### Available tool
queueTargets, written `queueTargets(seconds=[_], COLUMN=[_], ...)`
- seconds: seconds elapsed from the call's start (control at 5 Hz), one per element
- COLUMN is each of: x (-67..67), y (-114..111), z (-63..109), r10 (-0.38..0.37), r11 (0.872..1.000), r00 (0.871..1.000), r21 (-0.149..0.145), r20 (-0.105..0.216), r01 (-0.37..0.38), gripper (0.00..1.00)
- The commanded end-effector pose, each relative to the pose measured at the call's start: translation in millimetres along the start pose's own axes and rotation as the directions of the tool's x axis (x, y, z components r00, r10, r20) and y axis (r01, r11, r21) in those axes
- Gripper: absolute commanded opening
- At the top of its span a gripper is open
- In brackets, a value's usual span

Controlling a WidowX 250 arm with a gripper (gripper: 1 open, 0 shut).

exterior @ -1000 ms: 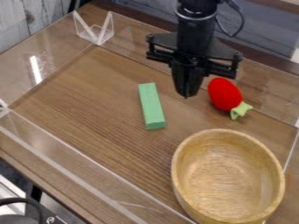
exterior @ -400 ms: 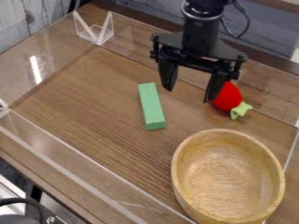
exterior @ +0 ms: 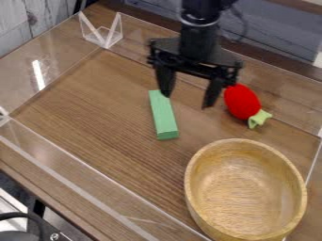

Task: Remove the green block from the brown bowl and put it on the table

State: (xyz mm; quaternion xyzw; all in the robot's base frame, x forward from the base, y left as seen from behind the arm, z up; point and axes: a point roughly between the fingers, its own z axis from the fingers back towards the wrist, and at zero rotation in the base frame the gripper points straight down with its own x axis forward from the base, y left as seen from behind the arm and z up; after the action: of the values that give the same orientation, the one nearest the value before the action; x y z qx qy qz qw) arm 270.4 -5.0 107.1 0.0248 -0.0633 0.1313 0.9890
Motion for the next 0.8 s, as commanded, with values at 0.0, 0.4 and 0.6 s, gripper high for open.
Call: queueTargets(seconds=[0.0, 0.4, 0.6], x=[11.4, 21.2, 26.3], y=[8.3, 16.8, 21.1], z=[-5.4, -22.6, -24.0], r10=[0.023, 0.053, 0.059], r11=[1.000, 0.998, 0.997], r00=[0.999, 0.998, 0.998], r21=[0.011, 0.037, 0.044], r20=[0.032, 0.022, 0.019], r01=[-0.023, -0.053, -0.060], gripper=[1.00, 1.00, 1.00])
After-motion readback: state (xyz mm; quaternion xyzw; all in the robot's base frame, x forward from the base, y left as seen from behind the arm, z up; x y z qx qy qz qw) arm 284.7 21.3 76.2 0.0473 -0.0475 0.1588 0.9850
